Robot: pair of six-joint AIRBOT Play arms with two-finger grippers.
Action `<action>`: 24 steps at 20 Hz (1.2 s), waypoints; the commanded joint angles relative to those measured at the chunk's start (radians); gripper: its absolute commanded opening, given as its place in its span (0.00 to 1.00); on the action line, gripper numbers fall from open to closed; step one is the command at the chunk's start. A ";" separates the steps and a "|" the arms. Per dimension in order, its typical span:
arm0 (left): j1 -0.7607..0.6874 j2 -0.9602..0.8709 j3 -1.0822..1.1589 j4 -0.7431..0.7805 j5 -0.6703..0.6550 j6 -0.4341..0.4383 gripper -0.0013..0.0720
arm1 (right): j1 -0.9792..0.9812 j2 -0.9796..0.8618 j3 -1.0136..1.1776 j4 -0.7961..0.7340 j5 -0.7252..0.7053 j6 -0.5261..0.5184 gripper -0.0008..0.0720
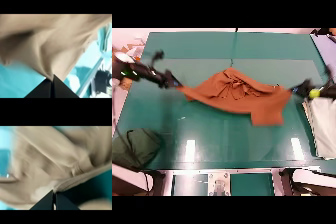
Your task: Fold the shirts.
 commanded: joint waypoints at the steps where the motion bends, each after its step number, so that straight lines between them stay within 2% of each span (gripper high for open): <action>1: 0.001 0.285 0.161 -0.074 0.127 -0.004 0.05 | -0.002 0.188 0.272 0.185 0.013 -0.023 0.03; 6: 0.001 0.707 0.375 -0.044 0.557 0.000 0.05 | -0.068 0.447 0.605 0.208 -0.248 -0.008 0.03; 9: 0.001 0.879 0.401 0.058 0.665 -0.001 0.05 | -0.156 0.584 0.657 0.191 -0.398 -0.010 0.03; 11: 0.001 0.940 0.401 0.147 0.664 -0.016 0.05 | -0.196 0.646 0.657 0.129 -0.464 -0.009 0.03; 15: 0.001 0.946 0.381 0.348 0.576 -0.170 0.05 | -0.199 0.669 0.645 0.068 -0.467 -0.008 0.03; 17: 0.001 0.931 0.325 0.389 0.520 -0.211 0.05 | -0.199 0.669 0.605 0.072 -0.444 -0.008 0.03; 19: 0.001 0.900 0.241 0.379 0.464 -0.211 0.05 | -0.199 0.669 0.520 0.107 -0.379 -0.009 0.03; 22: 0.001 0.808 0.077 0.274 0.360 -0.209 0.05 | -0.145 0.661 0.307 0.132 -0.328 -0.010 0.03; 23: 0.001 0.770 0.004 0.233 0.346 -0.194 0.05 | -0.105 0.650 0.212 0.132 -0.336 -0.023 0.03; 24: 0.001 0.724 -0.070 0.192 0.349 -0.139 0.05 | -0.061 0.629 0.124 0.132 -0.352 -0.048 0.03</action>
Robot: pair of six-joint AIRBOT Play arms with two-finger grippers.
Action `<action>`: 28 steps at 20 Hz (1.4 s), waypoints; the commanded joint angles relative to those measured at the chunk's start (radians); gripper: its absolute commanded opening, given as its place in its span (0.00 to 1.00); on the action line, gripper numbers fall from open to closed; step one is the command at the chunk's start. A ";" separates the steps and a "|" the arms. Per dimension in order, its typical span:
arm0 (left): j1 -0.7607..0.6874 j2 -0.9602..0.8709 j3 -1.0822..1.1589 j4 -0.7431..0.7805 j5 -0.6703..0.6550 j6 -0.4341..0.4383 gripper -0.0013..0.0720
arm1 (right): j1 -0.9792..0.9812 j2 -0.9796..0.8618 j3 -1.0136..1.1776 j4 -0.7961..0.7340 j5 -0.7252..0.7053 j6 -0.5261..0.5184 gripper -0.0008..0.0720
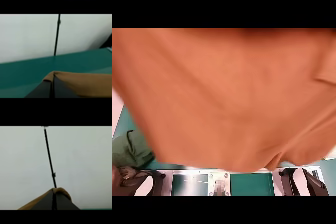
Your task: Fold the shirts.
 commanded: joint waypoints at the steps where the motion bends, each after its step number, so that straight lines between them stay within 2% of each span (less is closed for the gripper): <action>1: 0.000 -0.130 -0.230 -0.128 -0.047 0.105 0.05 | 0.127 -0.056 -0.288 0.013 -0.023 -0.069 0.03; 5: 0.000 -0.389 -0.432 -0.269 0.163 0.290 0.05 | 0.315 -0.301 -0.528 0.014 -0.304 -0.167 0.03; 8: 0.000 -0.605 -0.434 -0.404 0.284 0.380 0.05 | 0.365 -0.558 -0.476 0.015 -0.427 -0.166 0.03; 11: 0.000 -0.747 -0.402 -0.529 0.347 0.481 0.05 | 0.363 -0.798 -0.306 0.042 -0.420 -0.154 0.03; 16: 0.001 -0.810 -0.340 -0.522 0.394 0.477 0.05 | 0.360 -0.976 -0.105 0.036 -0.327 -0.121 0.03; 20: 0.000 -0.817 -0.344 -0.392 0.348 0.439 0.05 | 0.335 -0.977 -0.109 -0.109 -0.223 -0.120 0.03; 22: 0.000 -0.831 -0.357 -0.389 0.320 0.440 0.05 | 0.328 -0.977 -0.126 -0.162 -0.177 -0.120 0.03; 27: -0.050 -0.855 -0.413 -0.349 0.319 0.437 0.05 | 0.326 -0.977 -0.227 -0.182 -0.171 -0.121 0.03; 28: -0.063 -0.857 -0.420 -0.325 0.324 0.414 0.05 | 0.326 -0.977 -0.243 -0.191 -0.171 -0.121 0.03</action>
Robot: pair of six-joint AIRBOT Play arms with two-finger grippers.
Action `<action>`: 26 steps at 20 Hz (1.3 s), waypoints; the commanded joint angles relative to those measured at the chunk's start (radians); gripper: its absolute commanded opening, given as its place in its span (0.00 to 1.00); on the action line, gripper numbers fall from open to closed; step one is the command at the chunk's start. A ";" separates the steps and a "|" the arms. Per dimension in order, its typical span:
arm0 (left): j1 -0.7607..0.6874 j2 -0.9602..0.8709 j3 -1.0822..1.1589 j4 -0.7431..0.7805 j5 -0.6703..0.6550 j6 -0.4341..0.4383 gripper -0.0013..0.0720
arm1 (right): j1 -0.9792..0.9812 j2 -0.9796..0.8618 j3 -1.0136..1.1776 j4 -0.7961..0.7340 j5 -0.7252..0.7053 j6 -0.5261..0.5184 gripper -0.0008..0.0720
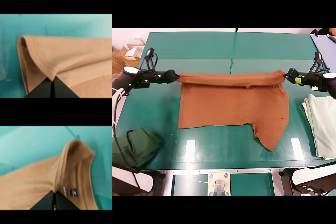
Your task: Fold the shirts.
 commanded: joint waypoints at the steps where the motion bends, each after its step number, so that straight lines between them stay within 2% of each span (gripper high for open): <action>1: -0.038 -0.011 -0.026 0.087 -0.006 -0.055 0.05 | -0.001 -0.002 -0.056 -0.042 0.019 0.000 0.03; 6: -0.039 -0.010 -0.026 0.350 -0.083 -0.272 0.05 | -0.004 -0.002 -0.071 -0.069 0.027 0.001 0.03; 14: -0.039 -0.010 -0.026 0.366 -0.064 -0.284 0.05 | -0.004 -0.002 -0.071 -0.069 0.029 0.001 0.04; 15: -0.039 -0.010 -0.025 0.365 -0.084 -0.283 0.05 | -0.004 -0.001 -0.067 -0.069 0.041 0.000 0.24; 16: -0.039 -0.010 -0.023 0.365 -0.111 -0.283 0.16 | -0.009 0.000 -0.055 -0.069 0.074 0.002 0.38; 17: -0.039 -0.010 -0.015 0.368 -0.149 -0.284 0.69 | -0.018 0.004 -0.040 -0.078 0.114 0.026 0.37; 18: -0.039 -0.009 -0.002 0.372 -0.183 -0.288 0.96 | -0.032 0.012 -0.024 -0.092 0.154 0.070 0.37; 20: -0.037 -0.008 0.058 0.389 -0.284 -0.320 0.92 | -0.072 0.042 -0.007 -0.122 0.224 0.146 0.37; 21: -0.037 -0.008 0.100 0.418 -0.343 -0.371 0.92 | -0.095 0.062 -0.007 -0.131 0.260 0.159 0.33; 22: -0.037 -0.008 0.144 0.468 -0.404 -0.426 0.92 | -0.121 0.086 -0.010 -0.145 0.303 0.172 0.24; 24: -0.037 -0.008 0.217 0.587 -0.557 -0.533 0.92 | -0.166 0.145 -0.040 -0.206 0.380 0.186 0.24; 26: -0.038 0.005 0.221 0.625 -0.688 -0.585 0.92 | -0.206 0.240 -0.147 -0.241 0.405 0.185 0.25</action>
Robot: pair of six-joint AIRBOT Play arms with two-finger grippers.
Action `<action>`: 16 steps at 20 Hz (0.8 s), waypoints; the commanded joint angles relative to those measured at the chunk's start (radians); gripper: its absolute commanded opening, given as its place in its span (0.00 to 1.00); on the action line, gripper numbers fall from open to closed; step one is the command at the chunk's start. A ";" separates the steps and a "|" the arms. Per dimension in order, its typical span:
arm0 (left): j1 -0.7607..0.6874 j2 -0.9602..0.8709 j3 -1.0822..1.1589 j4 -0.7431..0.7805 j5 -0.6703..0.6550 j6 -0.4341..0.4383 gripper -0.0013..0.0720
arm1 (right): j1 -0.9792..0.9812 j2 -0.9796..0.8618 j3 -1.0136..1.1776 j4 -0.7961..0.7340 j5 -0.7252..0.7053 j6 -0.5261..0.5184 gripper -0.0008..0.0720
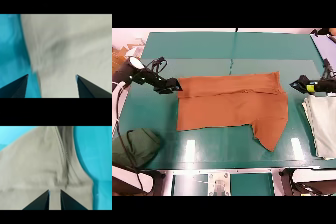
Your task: Fold the shirts.
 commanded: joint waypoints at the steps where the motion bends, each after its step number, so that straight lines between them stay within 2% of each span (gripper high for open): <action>1: 0.000 0.023 0.030 0.100 -0.270 -0.129 0.92 | -0.079 0.155 -0.157 -0.079 0.083 0.029 0.25; 3: 0.000 0.078 -0.056 0.089 -0.323 -0.147 0.92 | -0.139 0.273 -0.311 -0.085 0.063 0.033 0.29; 7: 0.000 0.344 -0.452 0.085 -0.247 -0.146 0.92 | -0.240 0.496 -0.610 -0.085 -0.009 0.087 0.35; 9: 0.000 0.526 -0.684 0.027 -0.120 -0.167 0.92 | -0.243 0.563 -0.713 -0.082 -0.031 0.115 0.38; 12: -0.002 0.755 -0.962 -0.200 0.177 -0.198 0.92 | -0.243 0.596 -0.795 -0.055 -0.064 0.119 0.39; 14: -0.003 0.810 -1.077 -0.337 0.347 -0.169 0.92 | -0.242 0.595 -0.815 -0.021 -0.080 0.118 0.39; 16: -0.003 0.805 -1.148 -0.425 0.444 -0.145 0.92 | -0.242 0.595 -0.815 0.000 -0.087 0.118 0.39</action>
